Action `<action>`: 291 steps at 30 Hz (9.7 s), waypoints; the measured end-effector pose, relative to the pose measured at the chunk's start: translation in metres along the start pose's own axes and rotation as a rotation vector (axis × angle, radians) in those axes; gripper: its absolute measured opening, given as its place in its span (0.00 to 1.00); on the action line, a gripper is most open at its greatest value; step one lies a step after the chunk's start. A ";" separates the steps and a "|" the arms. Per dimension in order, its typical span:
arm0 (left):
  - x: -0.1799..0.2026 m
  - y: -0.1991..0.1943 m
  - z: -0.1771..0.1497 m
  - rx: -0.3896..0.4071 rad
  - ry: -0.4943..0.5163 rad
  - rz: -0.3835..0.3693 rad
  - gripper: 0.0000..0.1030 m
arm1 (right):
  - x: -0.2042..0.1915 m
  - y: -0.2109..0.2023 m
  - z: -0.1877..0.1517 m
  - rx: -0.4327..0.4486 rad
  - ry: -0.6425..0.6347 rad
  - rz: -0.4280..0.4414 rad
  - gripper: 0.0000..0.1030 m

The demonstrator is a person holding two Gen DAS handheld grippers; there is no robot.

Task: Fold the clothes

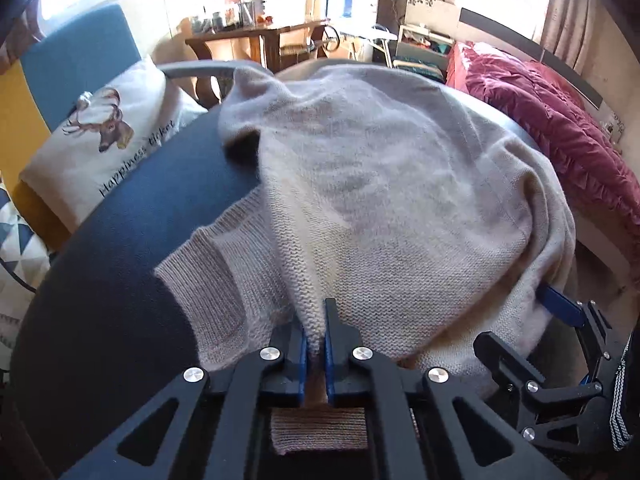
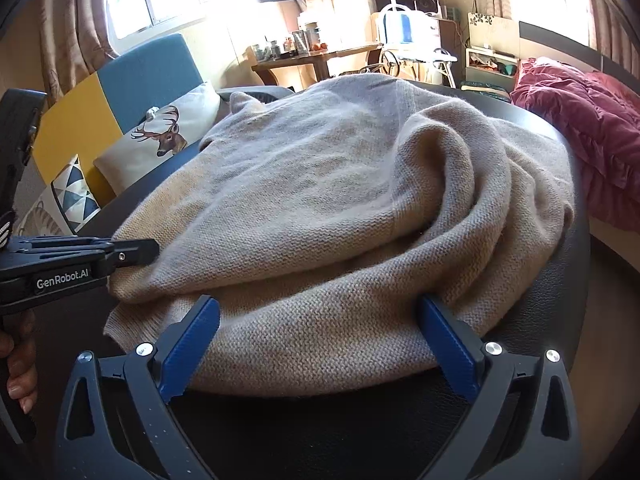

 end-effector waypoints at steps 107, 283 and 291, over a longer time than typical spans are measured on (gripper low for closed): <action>-0.193 -0.234 -0.434 -0.034 -0.757 0.508 0.06 | -0.313 -0.043 -0.184 -0.345 -0.716 0.427 1.00; -0.301 -0.285 -0.383 0.291 -0.794 0.225 0.22 | -0.343 0.075 -0.108 -0.466 -0.775 0.523 0.74; -0.314 -0.181 -0.361 0.029 -0.720 0.088 0.22 | -0.336 0.073 -0.107 -0.427 -0.737 0.562 0.75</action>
Point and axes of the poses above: each gripper's, at about its wrist camera, not at the fingertips, and y roughly the way its jaws point, x to its right, z to its top, the point moved 9 cm from there along y, roughly the way its jaws point, and after that the axes turned 8 degrees about z, right-handed, at the moved point
